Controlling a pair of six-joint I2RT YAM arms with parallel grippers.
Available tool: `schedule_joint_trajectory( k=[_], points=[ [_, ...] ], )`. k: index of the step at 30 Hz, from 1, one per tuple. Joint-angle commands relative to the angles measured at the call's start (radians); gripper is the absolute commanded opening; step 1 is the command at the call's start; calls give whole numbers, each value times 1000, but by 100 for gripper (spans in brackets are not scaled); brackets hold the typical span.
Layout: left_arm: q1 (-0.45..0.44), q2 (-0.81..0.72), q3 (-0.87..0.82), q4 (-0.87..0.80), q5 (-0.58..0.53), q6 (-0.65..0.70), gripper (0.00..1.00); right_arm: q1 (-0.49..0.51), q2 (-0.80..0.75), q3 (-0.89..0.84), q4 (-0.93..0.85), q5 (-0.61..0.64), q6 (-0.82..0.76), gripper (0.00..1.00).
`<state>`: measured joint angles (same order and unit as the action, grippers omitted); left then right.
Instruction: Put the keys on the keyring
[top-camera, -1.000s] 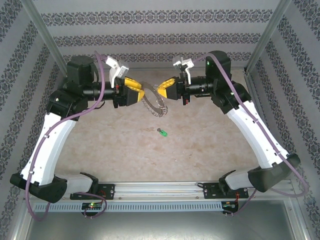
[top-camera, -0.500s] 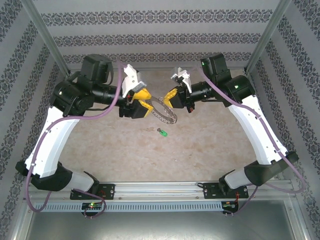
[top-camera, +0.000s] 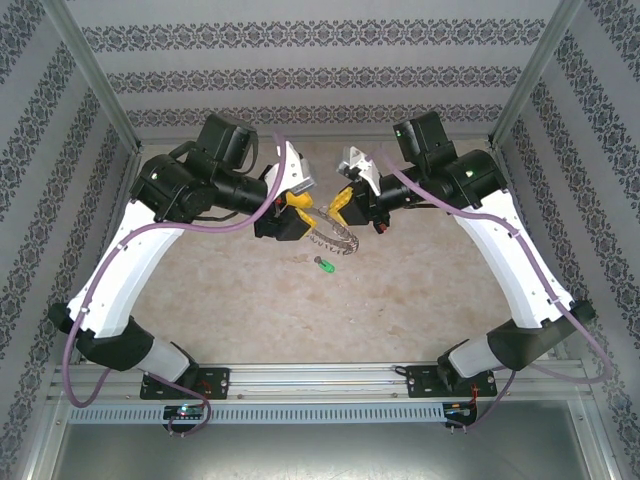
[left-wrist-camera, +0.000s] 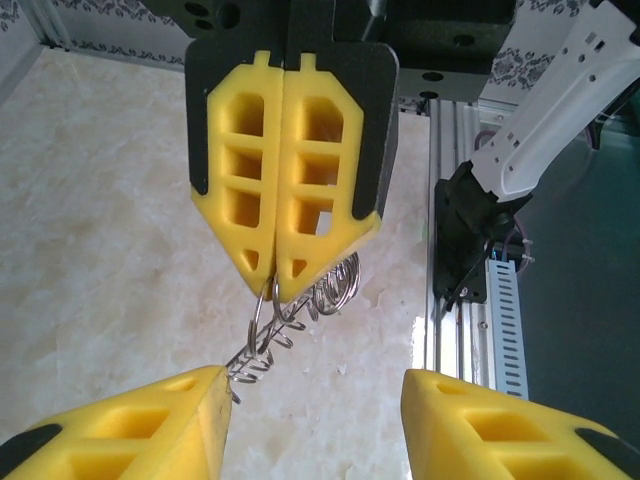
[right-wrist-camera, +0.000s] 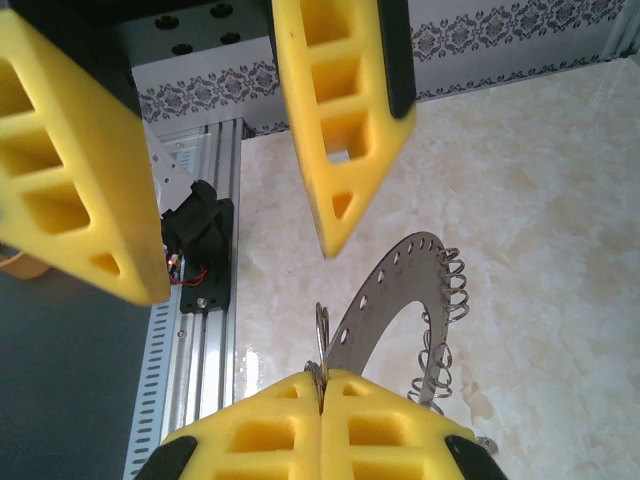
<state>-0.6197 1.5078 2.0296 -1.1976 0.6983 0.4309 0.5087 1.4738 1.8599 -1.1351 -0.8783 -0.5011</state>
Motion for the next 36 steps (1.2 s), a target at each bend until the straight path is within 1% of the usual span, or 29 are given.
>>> schedule_joint_trajectory(
  k=[1, 13, 19, 23, 24, 28, 34, 36],
  points=[
    [-13, 10, 8, 21, -42, 25, 45, 13, 6, 35, -7, -9, -29, 0],
    [-17, 11, -23, 76, -61, 12, 40, 25, 1, 33, -9, -11, -31, 0],
    [-17, 14, -37, 88, -34, 3, 32, 28, 0, 37, -6, -13, -28, 0],
    [-17, 18, -40, 88, -22, 4, 31, 32, 2, 35, 1, -15, -25, 0],
    [-17, 18, -41, 88, -20, 2, 30, 33, 2, 36, 3, -17, -24, 0],
    [-19, 16, -43, 86, -21, 1, 20, 33, 1, 34, 7, -18, -23, 0],
    [-18, 12, -54, 79, -21, 4, 9, 33, 2, 41, 13, -19, -20, 0],
    [-18, 9, -58, 79, -22, 4, 7, 33, 4, 43, 17, -21, -19, 0]
  ],
)
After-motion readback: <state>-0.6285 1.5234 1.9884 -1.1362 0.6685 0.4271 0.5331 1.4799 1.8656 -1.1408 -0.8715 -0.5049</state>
